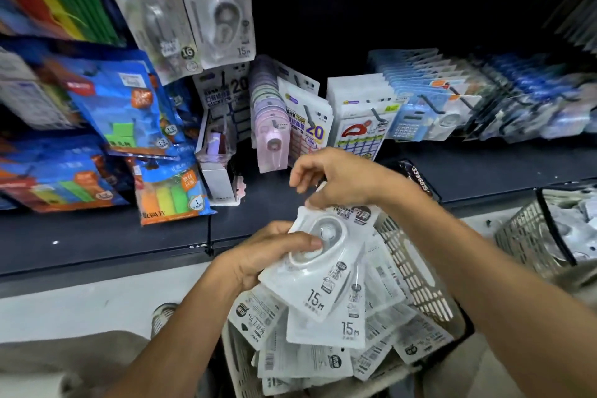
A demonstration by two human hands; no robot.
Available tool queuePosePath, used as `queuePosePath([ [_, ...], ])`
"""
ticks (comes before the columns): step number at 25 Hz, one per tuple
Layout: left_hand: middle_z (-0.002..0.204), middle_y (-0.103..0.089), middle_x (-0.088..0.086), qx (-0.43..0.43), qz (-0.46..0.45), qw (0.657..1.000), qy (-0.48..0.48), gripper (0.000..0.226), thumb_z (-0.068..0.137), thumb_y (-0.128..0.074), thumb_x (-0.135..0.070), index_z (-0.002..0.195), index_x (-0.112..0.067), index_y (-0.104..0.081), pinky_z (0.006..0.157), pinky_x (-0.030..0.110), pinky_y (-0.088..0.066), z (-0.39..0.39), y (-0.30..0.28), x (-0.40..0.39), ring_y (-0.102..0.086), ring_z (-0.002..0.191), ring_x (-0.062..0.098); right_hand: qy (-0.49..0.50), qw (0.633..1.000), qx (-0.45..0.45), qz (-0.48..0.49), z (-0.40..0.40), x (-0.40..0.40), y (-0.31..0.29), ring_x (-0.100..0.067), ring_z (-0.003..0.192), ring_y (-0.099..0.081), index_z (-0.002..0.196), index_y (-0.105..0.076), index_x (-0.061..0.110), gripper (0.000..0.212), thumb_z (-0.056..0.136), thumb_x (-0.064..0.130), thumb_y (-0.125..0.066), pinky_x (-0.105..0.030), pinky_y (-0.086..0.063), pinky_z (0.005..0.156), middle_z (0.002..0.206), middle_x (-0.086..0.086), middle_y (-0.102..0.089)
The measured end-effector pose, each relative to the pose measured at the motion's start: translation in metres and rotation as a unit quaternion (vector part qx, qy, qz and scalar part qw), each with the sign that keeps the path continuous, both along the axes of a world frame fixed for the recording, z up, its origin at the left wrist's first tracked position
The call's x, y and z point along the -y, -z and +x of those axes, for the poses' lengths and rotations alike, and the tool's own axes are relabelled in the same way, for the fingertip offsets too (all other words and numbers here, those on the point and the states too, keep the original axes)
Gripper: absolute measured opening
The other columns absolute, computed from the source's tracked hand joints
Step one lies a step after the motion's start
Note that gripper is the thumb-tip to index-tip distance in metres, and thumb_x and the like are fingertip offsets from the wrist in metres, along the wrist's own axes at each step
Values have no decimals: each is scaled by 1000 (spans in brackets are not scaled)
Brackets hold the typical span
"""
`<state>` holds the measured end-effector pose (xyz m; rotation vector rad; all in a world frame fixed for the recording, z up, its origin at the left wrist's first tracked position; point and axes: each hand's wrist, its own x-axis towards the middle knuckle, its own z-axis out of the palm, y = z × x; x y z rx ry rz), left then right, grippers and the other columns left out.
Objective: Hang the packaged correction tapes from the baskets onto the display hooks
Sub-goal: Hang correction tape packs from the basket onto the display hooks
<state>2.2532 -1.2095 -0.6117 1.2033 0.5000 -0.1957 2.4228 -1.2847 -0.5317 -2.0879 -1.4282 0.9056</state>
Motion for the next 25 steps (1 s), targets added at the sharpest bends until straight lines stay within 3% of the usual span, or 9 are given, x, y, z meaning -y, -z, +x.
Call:
queuePosePath([
  [2, 73, -77, 6, 9, -15, 996, -90, 37, 48, -83, -34, 79, -14, -78, 55, 25, -58, 0, -2, -7, -73, 60, 17, 256, 947, 28, 194, -12, 22, 9, -11, 99, -65, 108, -67, 22, 24, 87, 12, -75, -35, -53, 94, 108, 10, -69],
  [4, 77, -76, 11, 18, -55, 983, -177, 43, 52, -85, -27, 89, -9, -73, 58, 31, -61, 0, -7, -18, -73, 62, 22, 406, 864, -102, 279, -36, 47, 15, 1, 92, -64, 105, -66, 30, 14, 93, 29, -72, -21, -54, 82, 101, 20, -69],
  [6, 79, -75, 13, 35, -75, 968, -237, 47, 55, -86, -22, 96, -6, -69, 56, 32, -61, 0, -14, -26, -72, 63, 24, 359, 875, -224, 235, -62, 63, 18, 11, 83, -63, 96, -69, 34, 17, 87, 47, -73, -10, -48, 69, 94, 23, -71],
  [8, 80, -77, 12, 59, -69, 958, -272, 47, 56, -86, -21, 98, -6, -71, 54, 32, -60, 1, -25, -28, -74, 65, 23, 315, 886, -279, 195, -78, 64, 16, 12, 81, -64, 96, -69, 34, 37, 70, 59, -76, -12, -47, 68, 97, 22, -73],
  [11, 101, -79, 14, 118, -35, 950, -288, 54, 58, -91, -26, 107, -12, -73, 64, 35, -62, 4, -45, -25, -78, 84, 27, 309, 875, -284, 242, -82, 46, 4, 0, 100, -70, 112, -67, 34, 55, 62, 50, -86, -16, -54, 74, 111, 13, -73],
  [15, 104, -80, 7, 159, 93, 942, -279, 61, 51, -94, -38, 105, -20, -76, 70, 31, -62, 5, -97, -38, -78, 92, 25, 328, 829, -332, 308, -76, 24, -20, -12, 90, -75, 99, -76, 28, 23, 82, 13, -81, -15, -55, 67, 99, 4, -79],
  [18, 102, -80, -1, 187, 203, 929, -247, 60, 48, -97, -47, 102, -29, -76, 71, 25, -62, -5, -138, -58, -78, 91, 19, 261, 839, -347, 327, -78, 9, -37, -11, 96, -73, 99, -74, 32, 12, 87, 34, -78, -15, -54, 76, 102, 2, -78],
  [20, 102, -80, -3, 193, 247, 920, -235, 54, 51, -96, -51, 98, -35, -75, 74, 27, -62, -13, -157, -68, -78, 91, 17, 250, 849, -319, 339, -83, -4, -46, -2, 87, -72, 92, -73, 36, 26, 75, 54, -81, -10, -52, 71, 93, 7, -78],
  [25, 101, -81, 4, 168, 148, 929, -294, 51, 55, -87, -62, 94, -31, -79, 73, 39, -64, -30, -171, -83, -78, 90, 25, 236, 811, -394, 362, -77, -34, -69, -20, 75, -73, 75, -69, 26, 16, 67, 35, -81, -24, -59, 62, 86, -11, -78],
])
